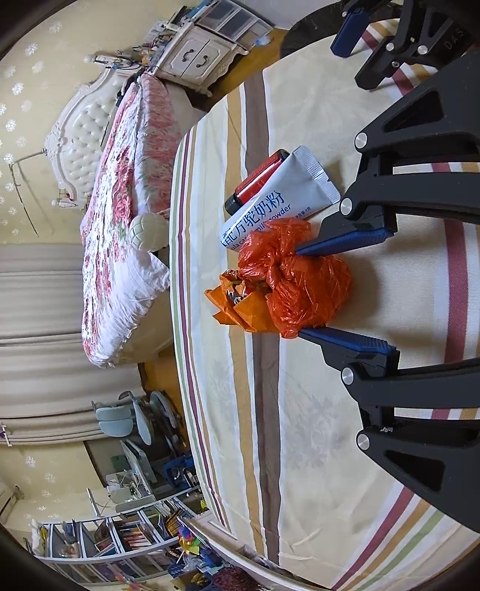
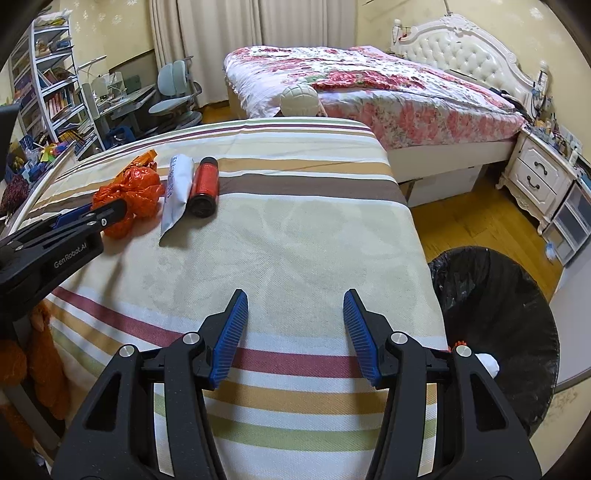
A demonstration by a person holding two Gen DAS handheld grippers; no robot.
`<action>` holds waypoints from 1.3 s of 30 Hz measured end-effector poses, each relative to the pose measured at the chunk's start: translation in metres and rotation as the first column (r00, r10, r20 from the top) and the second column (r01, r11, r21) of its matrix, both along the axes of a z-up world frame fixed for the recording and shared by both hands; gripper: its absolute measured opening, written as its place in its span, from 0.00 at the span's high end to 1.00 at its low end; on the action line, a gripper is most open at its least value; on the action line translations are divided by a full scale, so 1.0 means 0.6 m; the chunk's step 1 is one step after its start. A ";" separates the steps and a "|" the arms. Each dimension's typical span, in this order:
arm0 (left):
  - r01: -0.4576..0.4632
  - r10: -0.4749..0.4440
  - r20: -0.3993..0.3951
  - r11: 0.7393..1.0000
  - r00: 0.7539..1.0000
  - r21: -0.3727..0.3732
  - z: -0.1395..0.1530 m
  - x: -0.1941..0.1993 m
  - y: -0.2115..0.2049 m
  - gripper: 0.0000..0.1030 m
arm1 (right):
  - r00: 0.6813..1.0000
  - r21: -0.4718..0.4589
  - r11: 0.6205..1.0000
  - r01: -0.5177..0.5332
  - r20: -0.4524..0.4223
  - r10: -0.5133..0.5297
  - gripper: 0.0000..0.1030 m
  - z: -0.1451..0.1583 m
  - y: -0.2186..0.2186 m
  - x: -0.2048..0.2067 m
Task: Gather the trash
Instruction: 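Grasp the red bottle with the right tool while the left tool holds the orange bag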
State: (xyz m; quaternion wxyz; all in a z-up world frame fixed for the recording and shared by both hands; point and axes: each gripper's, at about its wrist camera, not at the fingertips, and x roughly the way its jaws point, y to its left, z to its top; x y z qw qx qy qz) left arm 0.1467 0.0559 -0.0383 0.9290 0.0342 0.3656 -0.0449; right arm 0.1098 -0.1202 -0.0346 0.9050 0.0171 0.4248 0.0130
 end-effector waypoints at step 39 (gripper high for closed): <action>-0.224 0.224 -0.014 0.975 0.974 -0.007 -0.010 -0.018 0.179 0.62 | 0.994 -0.039 0.993 -0.110 -0.013 0.110 0.75 0.005 0.122 0.165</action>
